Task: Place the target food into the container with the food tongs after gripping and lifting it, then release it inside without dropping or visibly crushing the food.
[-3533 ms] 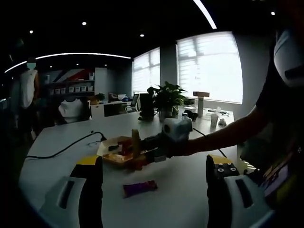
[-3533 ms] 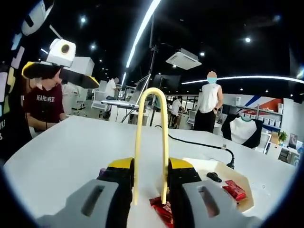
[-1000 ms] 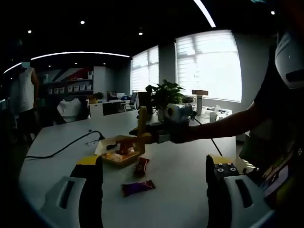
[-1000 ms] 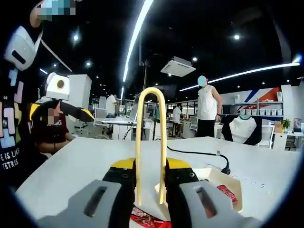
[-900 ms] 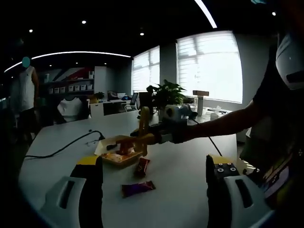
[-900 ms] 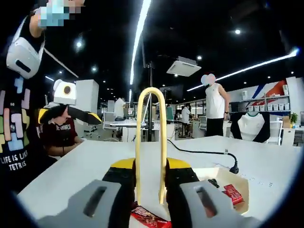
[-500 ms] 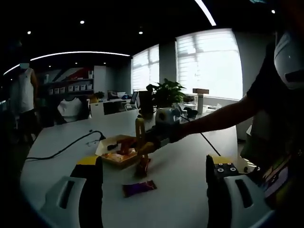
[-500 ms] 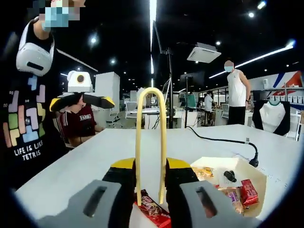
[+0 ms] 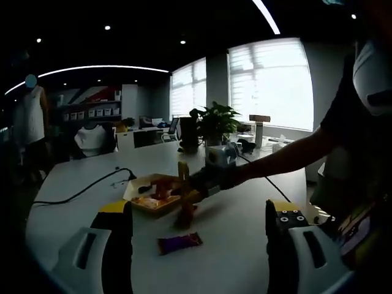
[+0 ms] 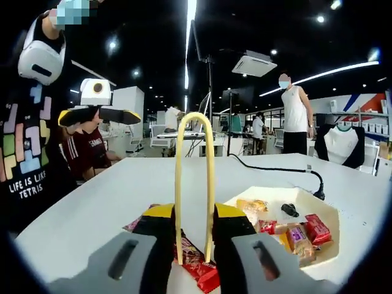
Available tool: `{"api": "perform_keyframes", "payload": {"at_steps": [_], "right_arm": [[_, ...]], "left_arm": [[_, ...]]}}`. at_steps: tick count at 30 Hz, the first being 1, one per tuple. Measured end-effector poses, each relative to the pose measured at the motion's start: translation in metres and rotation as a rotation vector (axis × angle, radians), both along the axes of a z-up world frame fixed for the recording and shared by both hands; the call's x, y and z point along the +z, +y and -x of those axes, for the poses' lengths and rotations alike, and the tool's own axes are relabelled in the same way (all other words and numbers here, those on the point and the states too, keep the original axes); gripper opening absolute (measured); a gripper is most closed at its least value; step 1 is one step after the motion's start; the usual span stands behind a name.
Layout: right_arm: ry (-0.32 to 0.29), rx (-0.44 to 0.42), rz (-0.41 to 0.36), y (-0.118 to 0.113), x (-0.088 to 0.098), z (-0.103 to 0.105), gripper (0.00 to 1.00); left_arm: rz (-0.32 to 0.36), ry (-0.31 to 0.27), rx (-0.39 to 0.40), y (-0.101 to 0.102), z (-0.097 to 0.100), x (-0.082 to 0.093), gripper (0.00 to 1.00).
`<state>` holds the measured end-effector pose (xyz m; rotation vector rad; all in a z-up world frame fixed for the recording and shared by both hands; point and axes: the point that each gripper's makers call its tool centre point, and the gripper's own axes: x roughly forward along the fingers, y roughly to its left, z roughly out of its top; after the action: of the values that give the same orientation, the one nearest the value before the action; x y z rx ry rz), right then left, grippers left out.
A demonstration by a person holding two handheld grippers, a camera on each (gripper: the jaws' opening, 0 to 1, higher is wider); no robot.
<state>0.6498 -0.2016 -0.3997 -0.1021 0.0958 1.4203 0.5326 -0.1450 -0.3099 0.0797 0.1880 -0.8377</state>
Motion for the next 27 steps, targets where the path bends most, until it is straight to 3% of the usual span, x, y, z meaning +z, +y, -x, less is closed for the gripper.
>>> {"api": "perform_keyframes", "payload": {"at_steps": [11,15,16,21,27], "right_arm": [[0.005,-0.341,-0.031,-0.009,0.001,-0.005,0.19],[0.006,-0.416,-0.018,-0.007,0.0,-0.001,0.18],[0.019,-0.487,-0.032,-0.01,0.0,-0.003,0.18],[0.058,-0.625,-0.059,-0.01,0.0,-0.001,0.19],[0.018,-0.631,-0.056,-0.005,0.0,0.007,0.2]], "left_arm": [[-0.003,0.011,-0.004,-0.001,0.002,-0.005,0.95],[0.009,0.004,-0.013,-0.003,0.005,-0.003,0.95],[0.008,0.002,-0.013,-0.004,0.005,-0.003,0.95],[0.009,-0.004,-0.018,-0.004,0.008,0.002,0.95],[0.014,-0.012,-0.005,0.001,0.009,0.004,0.95]]}}
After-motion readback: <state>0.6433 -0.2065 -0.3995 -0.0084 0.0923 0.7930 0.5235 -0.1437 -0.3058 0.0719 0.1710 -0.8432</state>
